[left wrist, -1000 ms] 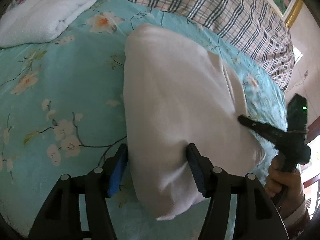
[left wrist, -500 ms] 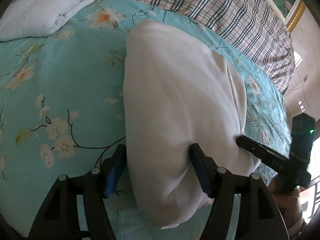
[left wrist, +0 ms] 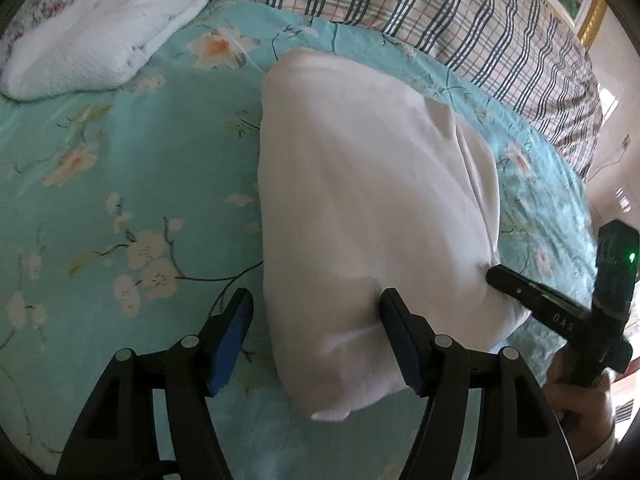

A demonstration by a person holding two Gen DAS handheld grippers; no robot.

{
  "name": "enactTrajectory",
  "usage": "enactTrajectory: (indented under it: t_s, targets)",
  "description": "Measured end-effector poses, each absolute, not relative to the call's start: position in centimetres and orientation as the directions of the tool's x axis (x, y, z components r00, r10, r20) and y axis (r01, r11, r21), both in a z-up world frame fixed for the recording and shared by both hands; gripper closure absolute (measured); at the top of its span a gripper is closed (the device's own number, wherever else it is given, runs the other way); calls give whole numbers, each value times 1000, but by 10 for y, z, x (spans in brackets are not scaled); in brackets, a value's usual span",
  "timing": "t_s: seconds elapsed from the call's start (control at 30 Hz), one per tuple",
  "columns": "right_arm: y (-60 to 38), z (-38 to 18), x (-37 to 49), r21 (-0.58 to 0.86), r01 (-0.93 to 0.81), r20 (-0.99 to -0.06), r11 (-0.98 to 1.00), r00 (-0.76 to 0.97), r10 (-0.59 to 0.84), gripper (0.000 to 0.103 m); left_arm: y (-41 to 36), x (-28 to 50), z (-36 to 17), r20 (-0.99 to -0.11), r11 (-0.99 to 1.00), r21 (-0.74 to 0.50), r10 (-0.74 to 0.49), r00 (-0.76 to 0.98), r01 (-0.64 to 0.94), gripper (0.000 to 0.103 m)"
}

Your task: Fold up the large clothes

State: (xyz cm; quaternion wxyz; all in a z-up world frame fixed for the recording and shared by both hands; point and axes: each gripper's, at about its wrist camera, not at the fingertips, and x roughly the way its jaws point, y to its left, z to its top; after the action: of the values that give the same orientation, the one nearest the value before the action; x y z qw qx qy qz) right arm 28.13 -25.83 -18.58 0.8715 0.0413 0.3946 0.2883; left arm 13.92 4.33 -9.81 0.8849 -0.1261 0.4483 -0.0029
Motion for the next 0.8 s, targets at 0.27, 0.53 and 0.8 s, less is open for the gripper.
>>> enactTrajectory:
  t_s: [0.27,0.53,0.8]
  targets:
    - [-263,-185,272,312,-460,-665,831,520,537,88,36,120,-87,-784,985,-125,-27,620,-115,36]
    - [-266,-187,255,325,-444,-664,835,522,536,88,40,111,-84,-778,987,-109,-12,628,-117,36]
    - [-268,-186,245,330,-436,-668,837,519,533,88,42,105,-81,-778,988,-97,0,629,-120,37]
